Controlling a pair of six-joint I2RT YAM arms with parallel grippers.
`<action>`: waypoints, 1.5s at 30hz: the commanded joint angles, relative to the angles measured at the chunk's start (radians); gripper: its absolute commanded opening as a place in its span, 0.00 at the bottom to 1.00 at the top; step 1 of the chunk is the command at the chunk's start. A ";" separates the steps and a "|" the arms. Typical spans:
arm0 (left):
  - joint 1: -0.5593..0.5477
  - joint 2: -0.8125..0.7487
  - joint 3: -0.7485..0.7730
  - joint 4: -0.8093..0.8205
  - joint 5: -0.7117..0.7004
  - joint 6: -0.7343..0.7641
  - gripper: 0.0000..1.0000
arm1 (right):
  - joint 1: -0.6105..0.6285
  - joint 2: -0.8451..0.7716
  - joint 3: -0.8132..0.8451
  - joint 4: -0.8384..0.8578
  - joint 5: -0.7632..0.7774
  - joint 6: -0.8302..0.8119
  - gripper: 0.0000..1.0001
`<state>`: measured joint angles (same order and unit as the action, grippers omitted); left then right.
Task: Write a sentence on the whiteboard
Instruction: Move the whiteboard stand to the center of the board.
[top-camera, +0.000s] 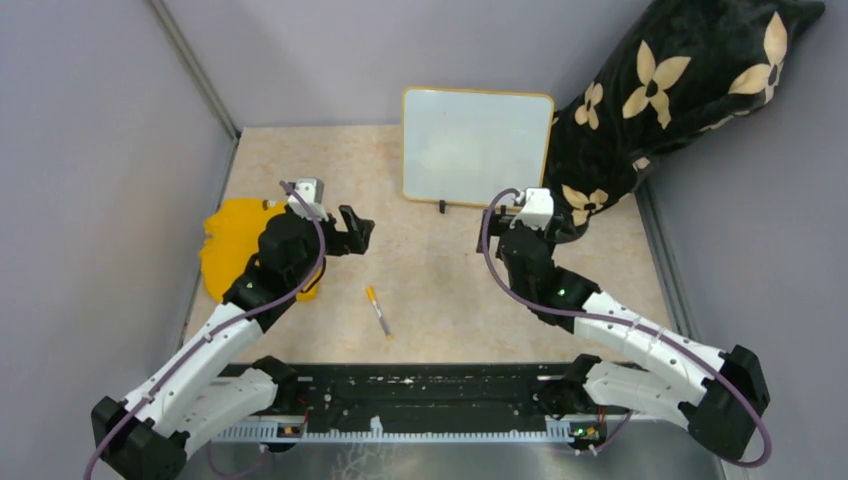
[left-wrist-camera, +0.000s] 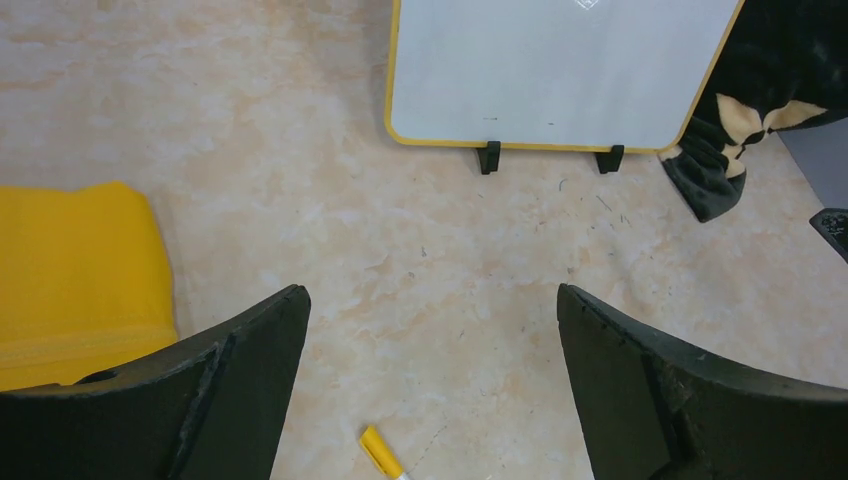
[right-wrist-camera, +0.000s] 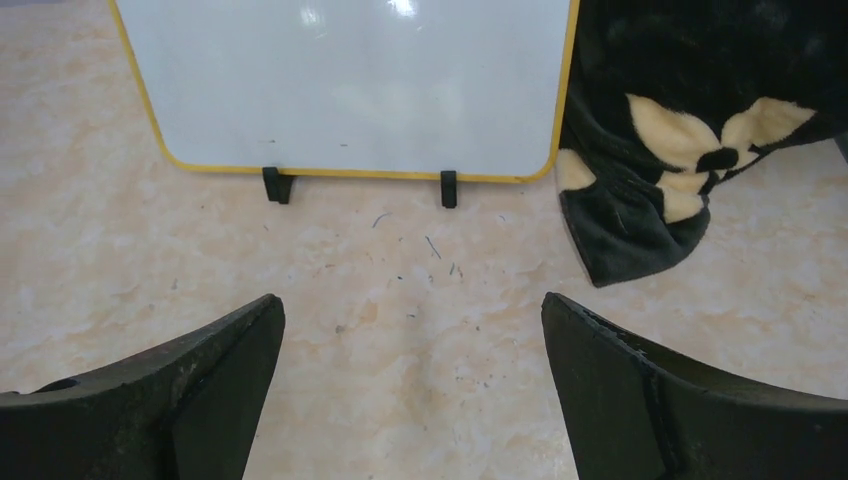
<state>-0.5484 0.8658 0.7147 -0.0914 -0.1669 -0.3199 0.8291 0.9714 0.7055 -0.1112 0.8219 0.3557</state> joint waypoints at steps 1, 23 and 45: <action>-0.004 -0.027 0.022 0.031 0.021 0.022 0.99 | 0.002 -0.037 0.002 0.073 -0.068 -0.056 0.99; -0.004 -0.123 -0.046 0.084 0.014 0.063 0.99 | 0.218 0.282 0.106 0.068 -0.338 0.058 0.90; -0.004 -0.155 -0.073 0.147 0.085 0.070 0.99 | -0.295 0.575 0.073 0.278 -0.311 0.177 0.63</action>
<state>-0.5484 0.7250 0.6510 0.0074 -0.1104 -0.2646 0.5777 1.4857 0.7265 0.0795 0.5095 0.5476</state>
